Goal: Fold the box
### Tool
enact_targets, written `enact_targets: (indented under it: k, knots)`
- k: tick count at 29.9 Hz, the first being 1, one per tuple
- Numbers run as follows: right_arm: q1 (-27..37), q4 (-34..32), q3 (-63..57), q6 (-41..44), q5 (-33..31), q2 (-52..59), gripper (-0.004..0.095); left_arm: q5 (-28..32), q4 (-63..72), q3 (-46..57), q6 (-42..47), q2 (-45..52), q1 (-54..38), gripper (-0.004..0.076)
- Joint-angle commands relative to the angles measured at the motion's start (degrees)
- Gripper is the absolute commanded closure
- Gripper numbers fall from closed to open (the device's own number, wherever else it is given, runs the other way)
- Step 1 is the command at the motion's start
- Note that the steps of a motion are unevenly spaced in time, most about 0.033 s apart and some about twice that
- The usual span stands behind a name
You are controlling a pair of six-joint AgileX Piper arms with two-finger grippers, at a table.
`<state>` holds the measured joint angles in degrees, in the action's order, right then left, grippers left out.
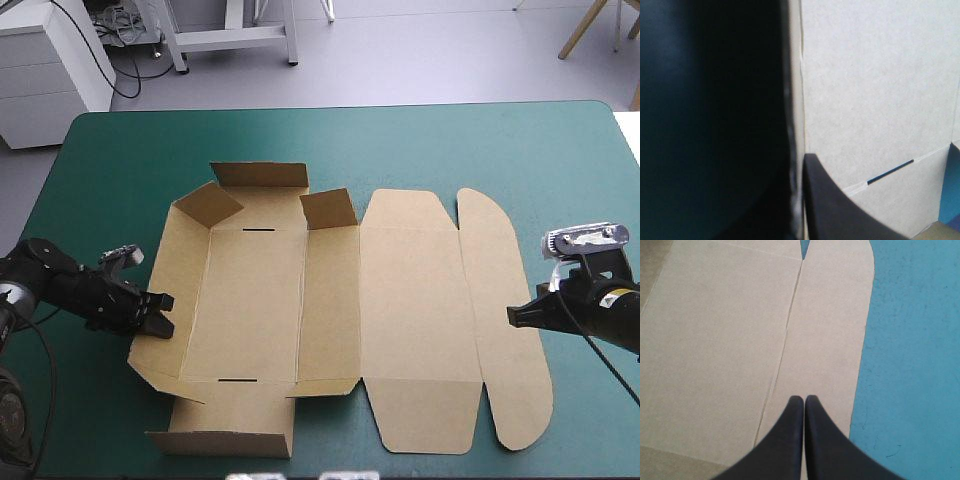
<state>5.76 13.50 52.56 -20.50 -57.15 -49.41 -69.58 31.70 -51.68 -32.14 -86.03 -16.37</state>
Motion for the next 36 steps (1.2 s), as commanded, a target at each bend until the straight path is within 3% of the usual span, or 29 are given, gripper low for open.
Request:
enact_targets:
  k: [1,9,19,31,36]
  knots:
    - [0.36,2.33,1.30,-0.41,3.97,0.51,0.0922,-2.95,-0.01,-5.11,-0.65,3.45,2.25,0.0734]
    - [0.36,3.05,1.30,-0.41,7.55,0.51,0.0922,-2.33,-13.28,-21.28,-0.53,4.10,15.70,0.0734]
    - [0.36,3.91,4.04,-0.41,8.35,1.88,0.0922,2.71,-30.43,-38.17,1.80,1.31,32.30,0.0734]
    - [0.36,3.92,9.91,-0.41,10.01,3.66,0.0922,16.81,-47.09,-39.30,-3.02,0.92,50.54,0.0734]
    - [0.36,3.92,9.91,-0.41,10.11,3.66,0.0922,19.88,-48.33,-38.42,-12.81,0.92,54.77,0.0734]
